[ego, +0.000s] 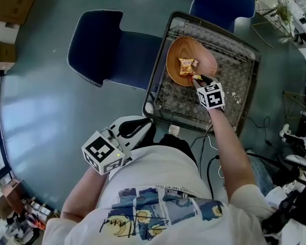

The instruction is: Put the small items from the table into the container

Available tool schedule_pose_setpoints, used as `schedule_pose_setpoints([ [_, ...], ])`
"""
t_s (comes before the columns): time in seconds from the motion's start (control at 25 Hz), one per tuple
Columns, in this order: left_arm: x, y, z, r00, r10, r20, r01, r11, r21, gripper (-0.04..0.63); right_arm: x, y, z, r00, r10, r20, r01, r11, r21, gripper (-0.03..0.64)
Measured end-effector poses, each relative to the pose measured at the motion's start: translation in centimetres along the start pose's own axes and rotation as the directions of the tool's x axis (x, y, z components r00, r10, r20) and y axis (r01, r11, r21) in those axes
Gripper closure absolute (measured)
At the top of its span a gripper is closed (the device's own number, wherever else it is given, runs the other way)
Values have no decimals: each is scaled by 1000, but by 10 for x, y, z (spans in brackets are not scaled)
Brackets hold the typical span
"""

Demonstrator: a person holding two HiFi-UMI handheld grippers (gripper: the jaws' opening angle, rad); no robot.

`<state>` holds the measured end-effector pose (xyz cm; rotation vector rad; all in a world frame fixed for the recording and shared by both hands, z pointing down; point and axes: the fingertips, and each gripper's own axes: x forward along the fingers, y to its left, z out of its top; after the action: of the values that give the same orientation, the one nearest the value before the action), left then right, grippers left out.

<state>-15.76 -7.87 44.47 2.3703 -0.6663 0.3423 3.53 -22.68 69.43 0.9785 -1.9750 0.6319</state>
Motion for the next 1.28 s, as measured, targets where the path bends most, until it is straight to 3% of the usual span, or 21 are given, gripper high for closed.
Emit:
schedule_pose_setpoints([
  [0.4, 18, -31, -7, 999, -35, -20, 36, 999, 37, 586, -31, 3, 7, 992, 17, 124, -16, 1000, -14, 454],
  [0.84, 41, -102, -20, 999, -50, -9, 51, 993, 106, 586, -123, 27, -45, 976, 43, 214, -44, 999, 0, 458],
  [1.12, 62, -161, -36, 999, -41, 3, 40, 989, 145, 586, -186, 57, -106, 969, 143, 203, -138, 990, -38, 574],
  [1.28, 68, -186, -57, 999, -19, -26, 23, 987, 159, 586, -203, 90, -143, 959, 238, 156, -223, 969, -109, 594],
])
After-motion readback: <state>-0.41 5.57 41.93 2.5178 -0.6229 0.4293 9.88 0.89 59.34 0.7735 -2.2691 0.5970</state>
